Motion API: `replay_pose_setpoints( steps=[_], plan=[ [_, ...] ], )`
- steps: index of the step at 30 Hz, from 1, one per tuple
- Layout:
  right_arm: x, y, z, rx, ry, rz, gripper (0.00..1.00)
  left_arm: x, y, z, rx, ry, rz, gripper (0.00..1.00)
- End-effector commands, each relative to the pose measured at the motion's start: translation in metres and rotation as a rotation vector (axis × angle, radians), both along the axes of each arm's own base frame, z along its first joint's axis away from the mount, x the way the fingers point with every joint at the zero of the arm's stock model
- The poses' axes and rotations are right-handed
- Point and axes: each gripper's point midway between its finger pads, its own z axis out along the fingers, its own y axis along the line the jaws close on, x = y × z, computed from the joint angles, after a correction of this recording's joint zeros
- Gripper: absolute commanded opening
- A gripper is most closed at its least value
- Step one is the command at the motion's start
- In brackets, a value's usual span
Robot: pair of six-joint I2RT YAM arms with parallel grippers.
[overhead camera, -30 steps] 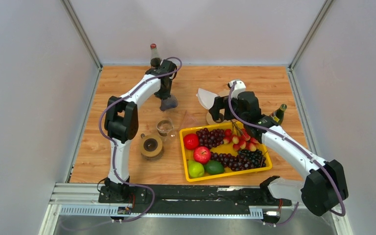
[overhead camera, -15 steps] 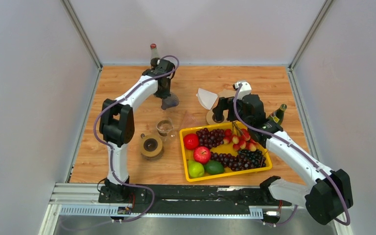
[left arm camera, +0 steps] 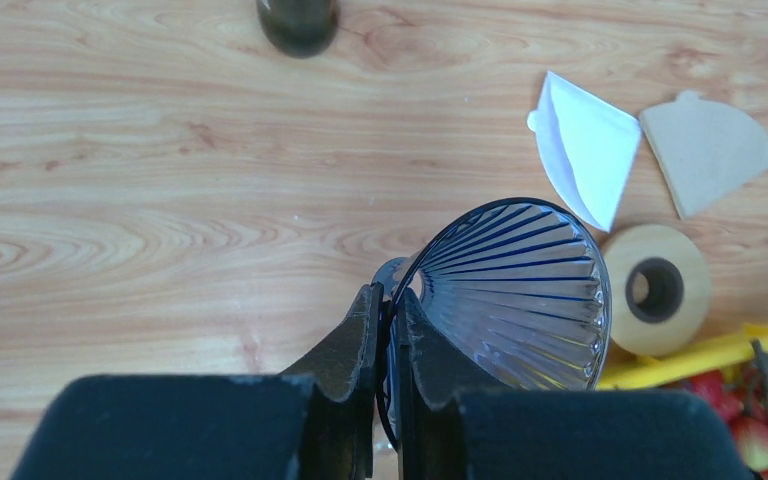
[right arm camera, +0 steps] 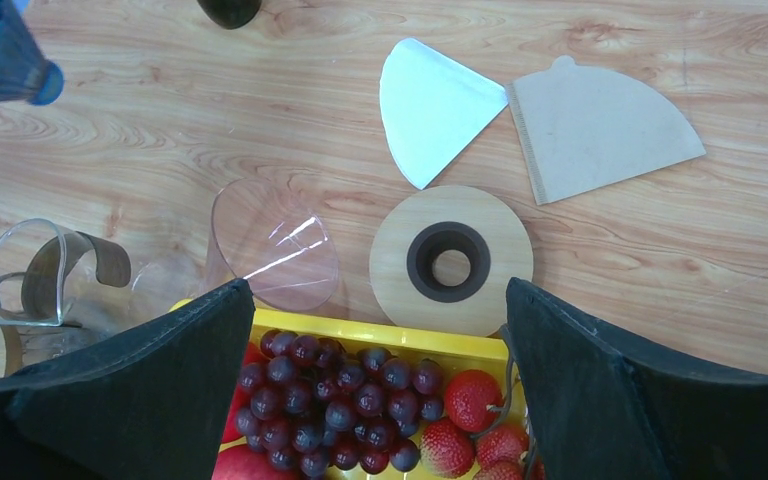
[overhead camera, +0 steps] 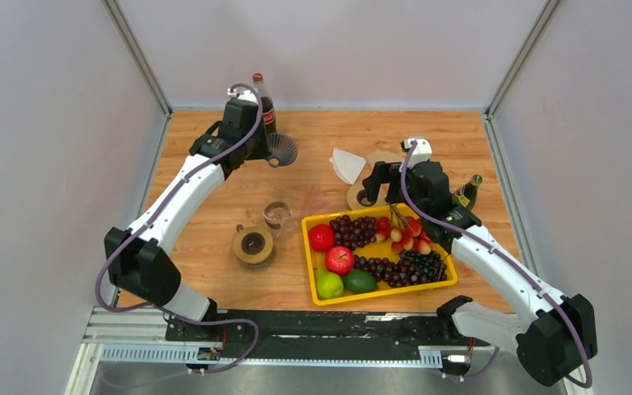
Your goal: Place the coffee filter in the dripper
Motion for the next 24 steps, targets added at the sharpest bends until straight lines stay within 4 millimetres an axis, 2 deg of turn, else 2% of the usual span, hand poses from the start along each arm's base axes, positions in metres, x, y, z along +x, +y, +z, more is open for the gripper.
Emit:
replay_pose_setpoints(
  steps=[1,6,7,8,9,10,14,19,24],
  plan=[
    [0.002,0.007,0.012,0.033,-0.021,0.025,1.00,-0.023,-0.005,0.024,-0.115,-0.065,-0.019,0.00],
    [0.004,0.010,0.013,0.029,-0.022,0.042,1.00,-0.067,0.009,0.024,-0.142,-0.041,-0.012,0.00],
    [0.004,0.011,0.013,0.032,-0.021,0.045,1.00,-0.074,0.014,0.018,-0.136,-0.024,-0.003,0.00],
    [0.004,0.011,0.013,0.033,-0.019,0.046,1.00,-0.082,0.017,0.025,-0.145,-0.048,-0.001,0.00],
    [0.003,0.014,0.013,0.038,-0.016,0.062,1.00,-0.087,0.020,0.021,-0.138,-0.044,0.002,0.00],
    [0.002,0.019,0.013,0.043,-0.010,0.084,1.00,-0.093,0.024,0.029,-0.147,-0.072,0.003,0.00],
    [0.002,0.028,0.010,0.051,0.008,0.131,1.00,-0.115,0.028,0.027,-0.157,-0.056,-0.020,0.00],
    [0.004,0.038,0.014,0.064,0.011,0.174,1.00,-0.143,0.036,0.018,-0.144,-0.004,-0.043,0.00],
    [0.000,0.056,0.019,0.107,0.034,0.261,1.00,-0.166,0.043,0.006,-0.134,0.024,-0.060,0.00]
  ],
)
